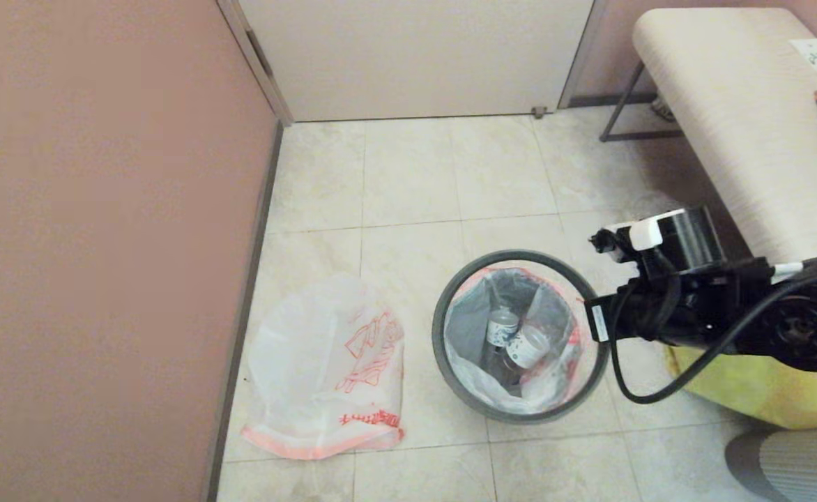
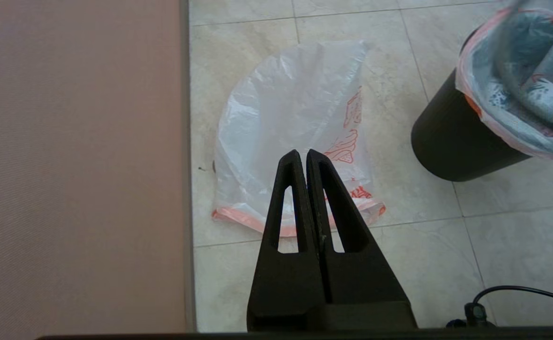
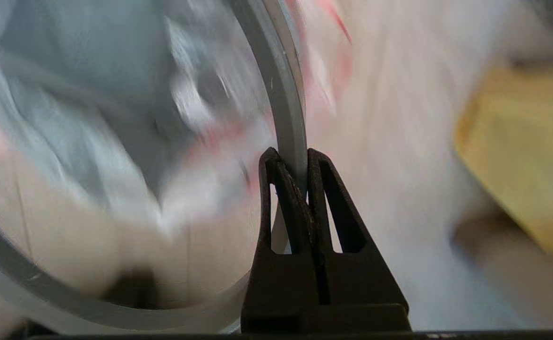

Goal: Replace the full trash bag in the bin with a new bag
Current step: Place the trash can ring on the floor

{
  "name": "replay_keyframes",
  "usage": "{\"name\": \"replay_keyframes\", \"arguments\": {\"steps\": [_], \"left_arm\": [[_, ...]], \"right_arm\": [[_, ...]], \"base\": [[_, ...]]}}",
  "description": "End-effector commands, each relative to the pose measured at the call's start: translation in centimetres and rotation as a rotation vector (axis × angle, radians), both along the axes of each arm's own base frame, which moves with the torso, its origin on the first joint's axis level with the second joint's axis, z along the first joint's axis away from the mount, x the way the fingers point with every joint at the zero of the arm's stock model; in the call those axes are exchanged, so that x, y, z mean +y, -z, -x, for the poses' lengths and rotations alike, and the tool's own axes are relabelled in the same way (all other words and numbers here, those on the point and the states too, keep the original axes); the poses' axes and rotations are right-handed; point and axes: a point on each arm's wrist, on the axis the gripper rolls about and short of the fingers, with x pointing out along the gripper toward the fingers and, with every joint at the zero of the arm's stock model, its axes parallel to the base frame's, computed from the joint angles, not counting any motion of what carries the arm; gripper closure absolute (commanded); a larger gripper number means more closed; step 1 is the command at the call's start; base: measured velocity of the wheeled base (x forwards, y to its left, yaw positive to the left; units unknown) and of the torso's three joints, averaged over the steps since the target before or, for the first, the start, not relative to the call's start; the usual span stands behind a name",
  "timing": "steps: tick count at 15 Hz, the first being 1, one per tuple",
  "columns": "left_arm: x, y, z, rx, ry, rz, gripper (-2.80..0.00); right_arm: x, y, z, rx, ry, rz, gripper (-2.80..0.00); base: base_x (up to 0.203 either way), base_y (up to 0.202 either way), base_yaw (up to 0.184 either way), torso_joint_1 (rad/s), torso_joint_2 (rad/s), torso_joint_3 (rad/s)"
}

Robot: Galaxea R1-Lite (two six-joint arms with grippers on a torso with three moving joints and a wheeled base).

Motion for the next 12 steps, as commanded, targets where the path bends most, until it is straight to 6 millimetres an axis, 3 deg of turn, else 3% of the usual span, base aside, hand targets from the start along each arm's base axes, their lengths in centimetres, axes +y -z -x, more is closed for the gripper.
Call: {"name": "replay_keyframes", "arguments": {"steps": [1, 4, 6, 9, 12], "left_arm": [[0.0, 0.1, 0.0, 0.005, 0.0, 0.0, 0.0], [0.0, 0.1, 0.0, 0.005, -0.001, 0.0, 0.0], [0.0, 0.1, 0.0, 0.005, -0.001, 0.0, 0.0], [0.0, 0.1, 0.0, 0.005, 0.0, 0.0, 0.0], [0.0, 0.1, 0.0, 0.005, 0.0, 0.0, 0.0]], "right_arm": [[-1.7, -2.5, 4.1, 0.015, 0.027, 0.013, 0.0], [-4.2, -0.2, 7.7, 0.111, 0.125, 0.116, 0.0], [-7.0, 1.8, 9.2, 0.204, 0.237, 0.178, 0.0], [-10.5, 4.0, 9.0, 0.32, 0.357, 0.161, 0.0], [-13.5, 7.6, 6.8, 0.44, 0.429, 0.158, 0.0]], "base": [[0.0, 0.0, 0.0, 0.0, 0.0, 0.0], [0.0, 0.0, 0.0, 0.0, 0.0, 0.0], [0.0, 0.0, 0.0, 0.0, 0.0, 0.0], [0.0, 0.0, 0.0, 0.0, 0.0, 0.0], [0.0, 0.0, 0.0, 0.0, 0.0, 0.0]]}}
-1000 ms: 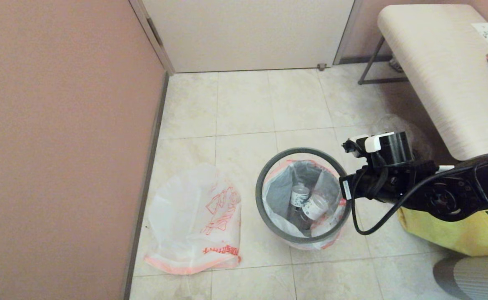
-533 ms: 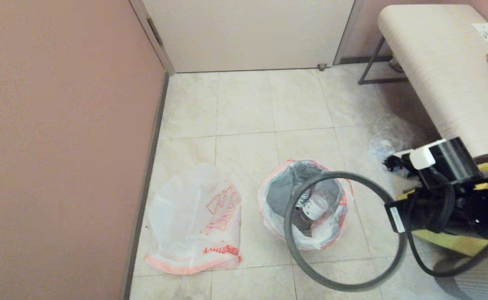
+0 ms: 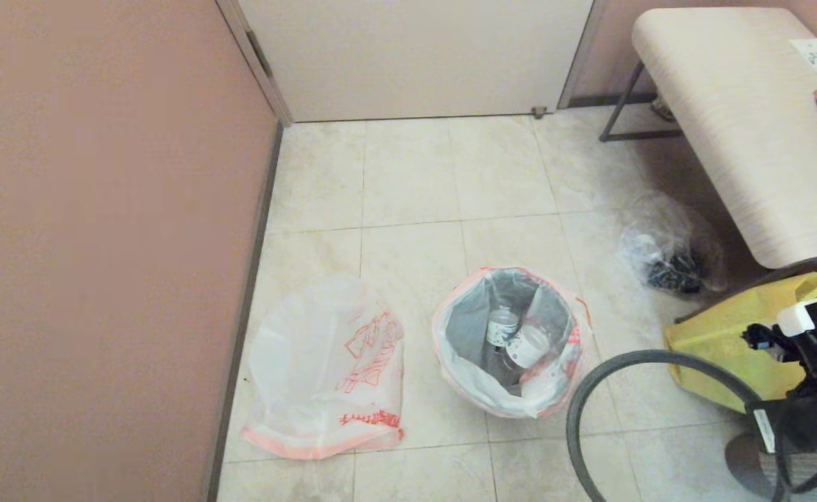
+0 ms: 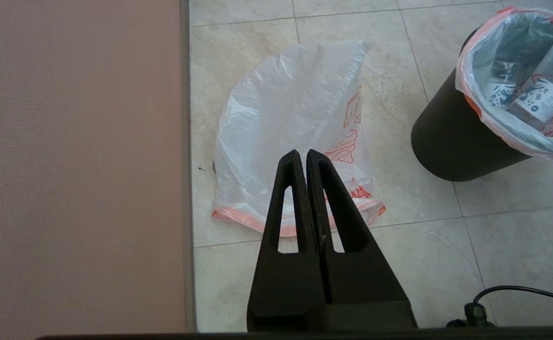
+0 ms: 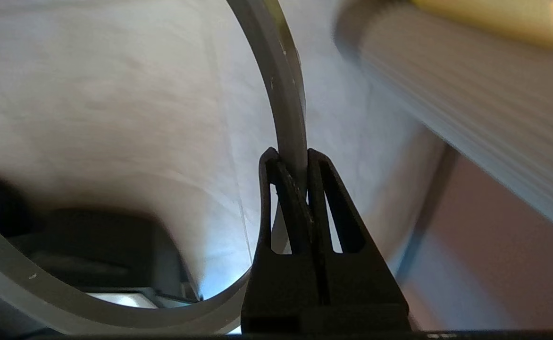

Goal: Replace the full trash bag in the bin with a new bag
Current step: Place the trash can ring on the floor

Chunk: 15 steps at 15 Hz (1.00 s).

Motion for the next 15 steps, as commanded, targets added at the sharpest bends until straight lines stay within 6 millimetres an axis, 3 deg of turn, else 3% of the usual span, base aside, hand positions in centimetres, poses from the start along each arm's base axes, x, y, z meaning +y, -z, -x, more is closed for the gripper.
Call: {"name": "replay_keyframes", "arguments": {"steps": [1, 4, 7, 8, 10, 15], "left_arm": [[0.0, 0.1, 0.0, 0.005, 0.0, -0.002, 0.0], [0.0, 0.1, 0.0, 0.006, 0.0, 0.0, 0.0], [0.0, 0.1, 0.0, 0.006, 0.0, 0.0, 0.0], [0.0, 0.1, 0.0, 0.006, 0.0, 0.0, 0.0], [0.0, 0.1, 0.0, 0.006, 0.0, 0.0, 0.0], [0.0, 0.1, 0.0, 0.006, -0.001, 0.0, 0.0]], "right_arm": [[-2.1, 3.3, -1.5, 0.106, 0.058, 0.007, 0.0], [-3.8, 8.1, -3.8, 0.171, 0.073, 0.009, 0.0], [-4.2, 12.9, -5.8, 0.198, 0.052, 0.006, 0.0], [-4.0, 13.7, -6.5, 0.158, 0.038, 0.006, -2.8], [-3.7, 13.3, -6.6, 0.123, 0.017, -0.002, -2.8], [-2.8, 9.1, -5.5, -0.01, -0.018, -0.011, -2.8]], "base": [[0.0, 0.0, 0.0, 0.0, 0.0, 0.0], [0.0, 0.0, 0.0, 0.0, 0.0, 0.0], [0.0, 0.0, 0.0, 0.0, 0.0, 0.0], [0.0, 0.0, 0.0, 0.0, 0.0, 0.0], [0.0, 0.0, 0.0, 0.0, 0.0, 0.0], [0.0, 0.0, 0.0, 0.0, 0.0, 0.0]]}}
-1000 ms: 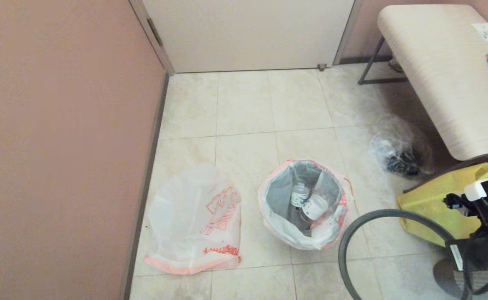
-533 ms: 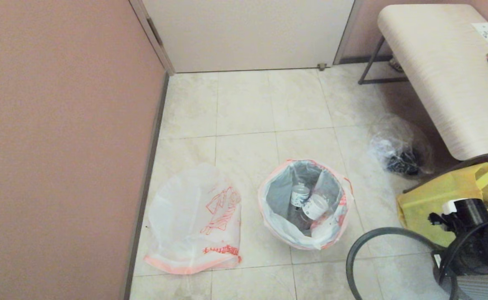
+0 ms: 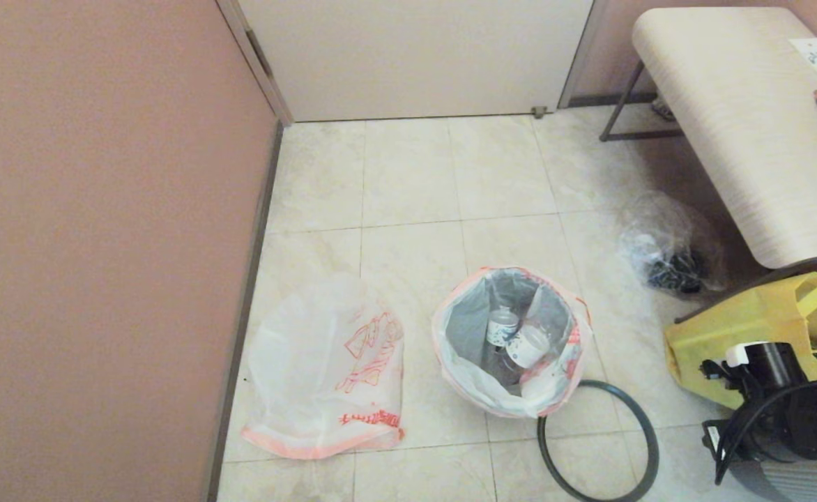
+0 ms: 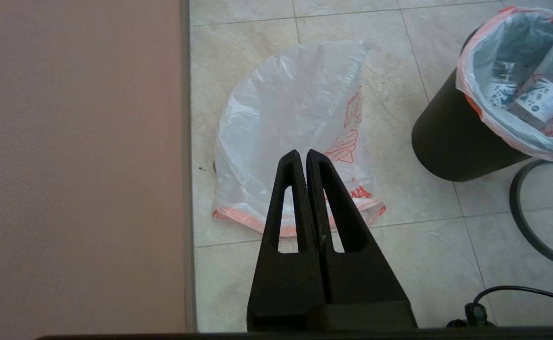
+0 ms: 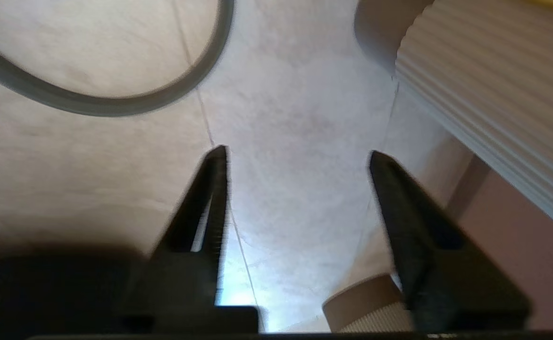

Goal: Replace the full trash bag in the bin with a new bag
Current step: Place the trash can ring on the floor, then place the trash bag on the floor

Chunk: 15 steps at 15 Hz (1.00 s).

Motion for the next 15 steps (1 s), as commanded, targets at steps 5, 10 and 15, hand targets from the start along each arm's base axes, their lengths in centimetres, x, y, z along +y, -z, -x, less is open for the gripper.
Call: {"name": "replay_keyframes", "arguments": {"steps": [5, 10, 15], "left_arm": [[0.0, 0.1, 0.0, 0.005, 0.0, 0.0, 0.0], [0.0, 0.1, 0.0, 0.005, 0.0, 0.0, 0.0], [0.0, 0.1, 0.0, 0.005, 0.0, 0.0, 0.0]], "right_arm": [[4.4, -5.3, -1.4, -0.227, -0.146, -0.031, 0.0], [6.5, -9.5, -6.3, -0.369, -0.213, -0.086, 0.0], [8.2, -9.1, -12.6, -0.369, -0.28, -0.144, -2.8]], "base": [[0.0, 0.0, 0.0, 0.0, 0.0, 0.0], [0.0, 0.0, 0.0, 0.0, 0.0, 0.0], [0.0, 0.0, 0.0, 0.0, 0.0, 0.0]]}}
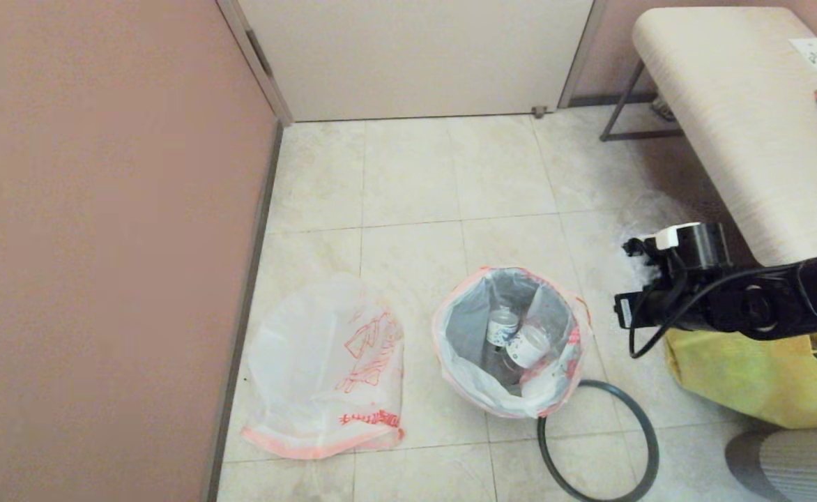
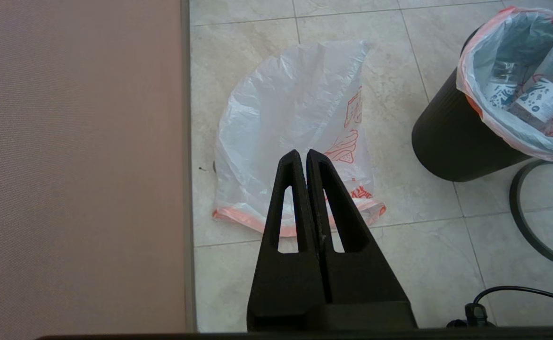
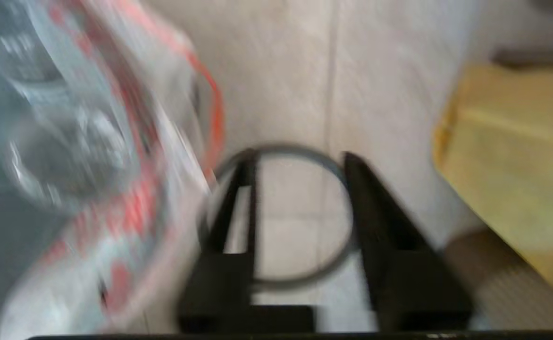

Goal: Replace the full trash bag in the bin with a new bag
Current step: Place the trash bag on the floor

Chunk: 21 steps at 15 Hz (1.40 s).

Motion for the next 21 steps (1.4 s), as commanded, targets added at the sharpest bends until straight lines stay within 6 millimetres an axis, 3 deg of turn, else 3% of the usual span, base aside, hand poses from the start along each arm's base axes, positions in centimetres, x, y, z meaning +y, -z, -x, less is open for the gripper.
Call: {"name": "replay_keyframes", "arguments": {"steps": [1, 5, 11, 19, 20, 21], "left_arm": [[0.0, 0.1, 0.0, 0.005, -0.001, 0.0, 0.0], [0.0, 0.1, 0.0, 0.005, -0.001, 0.0, 0.0], [0.0, 0.1, 0.0, 0.005, -0.002, 0.0, 0.0], [0.0, 0.1, 0.0, 0.005, -0.001, -0.001, 0.0], [0.0, 0.1, 0.0, 0.005, -0.001, 0.0, 0.0], [0.0, 0.1, 0.0, 0.005, -0.001, 0.0, 0.0]], "right_arm": [[0.7, 2.0, -2.6, 0.029, -0.014, 0.001, -2.8], [1.0, 2.8, -4.6, 0.04, -0.018, 0.001, -2.8], [1.1, 3.7, -4.9, 0.058, -0.015, 0.002, -2.8], [0.8, 6.1, -7.0, 0.065, 0.016, 0.026, -2.8], [0.8, 6.0, -7.0, 0.062, 0.017, 0.026, 0.0], [0.8, 5.7, -6.9, 0.059, 0.017, 0.025, 0.0]], "base": [[0.0, 0.0, 0.0, 0.0, 0.0, 0.0], [0.0, 0.0, 0.0, 0.0, 0.0, 0.0], [0.0, 0.0, 0.0, 0.0, 0.0, 0.0], [0.0, 0.0, 0.0, 0.0, 0.0, 0.0], [0.0, 0.0, 0.0, 0.0, 0.0, 0.0], [0.0, 0.0, 0.0, 0.0, 0.0, 0.0]]}}
